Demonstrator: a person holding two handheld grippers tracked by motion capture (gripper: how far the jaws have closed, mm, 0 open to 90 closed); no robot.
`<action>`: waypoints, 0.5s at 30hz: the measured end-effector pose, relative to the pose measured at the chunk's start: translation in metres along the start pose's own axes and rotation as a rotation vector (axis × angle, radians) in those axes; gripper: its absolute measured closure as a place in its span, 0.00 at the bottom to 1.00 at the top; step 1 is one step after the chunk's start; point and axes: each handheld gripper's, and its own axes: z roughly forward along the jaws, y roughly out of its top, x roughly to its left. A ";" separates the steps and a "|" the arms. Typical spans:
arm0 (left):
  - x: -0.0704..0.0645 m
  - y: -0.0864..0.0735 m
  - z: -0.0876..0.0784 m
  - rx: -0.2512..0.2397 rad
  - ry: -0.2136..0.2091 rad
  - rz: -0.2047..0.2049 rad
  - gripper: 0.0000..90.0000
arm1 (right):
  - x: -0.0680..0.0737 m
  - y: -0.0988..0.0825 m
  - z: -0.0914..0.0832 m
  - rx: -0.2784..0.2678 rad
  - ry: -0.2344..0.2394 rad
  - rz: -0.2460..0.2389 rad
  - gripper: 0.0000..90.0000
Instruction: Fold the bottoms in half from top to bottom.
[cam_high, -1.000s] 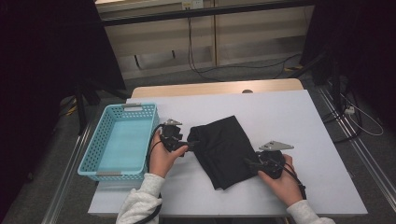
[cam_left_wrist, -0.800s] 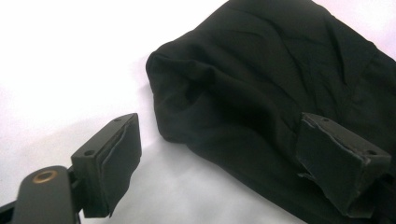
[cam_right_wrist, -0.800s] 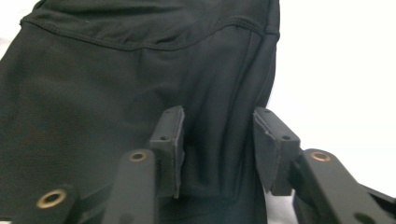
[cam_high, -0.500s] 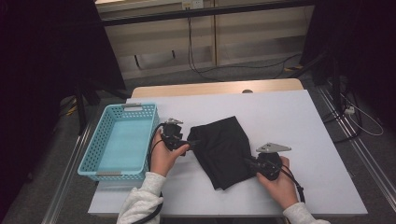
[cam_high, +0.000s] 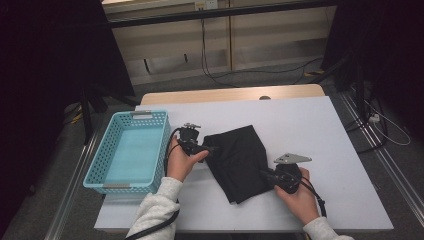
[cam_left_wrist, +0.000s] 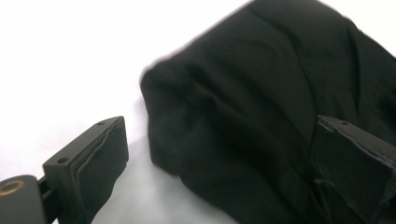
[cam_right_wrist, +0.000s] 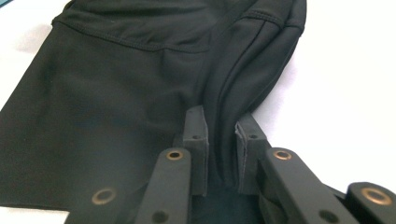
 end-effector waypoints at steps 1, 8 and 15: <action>0.001 0.002 0.001 0.005 0.003 -0.002 0.05 | 0.000 0.000 0.000 0.001 0.000 -0.003 0.87; 0.008 0.011 0.007 0.013 0.043 -0.024 0.09 | 0.000 0.000 0.000 -0.002 0.008 -0.007 0.87; 0.011 0.011 0.022 0.043 0.060 -0.041 0.12 | 0.001 -0.001 0.001 -0.007 0.005 -0.009 0.86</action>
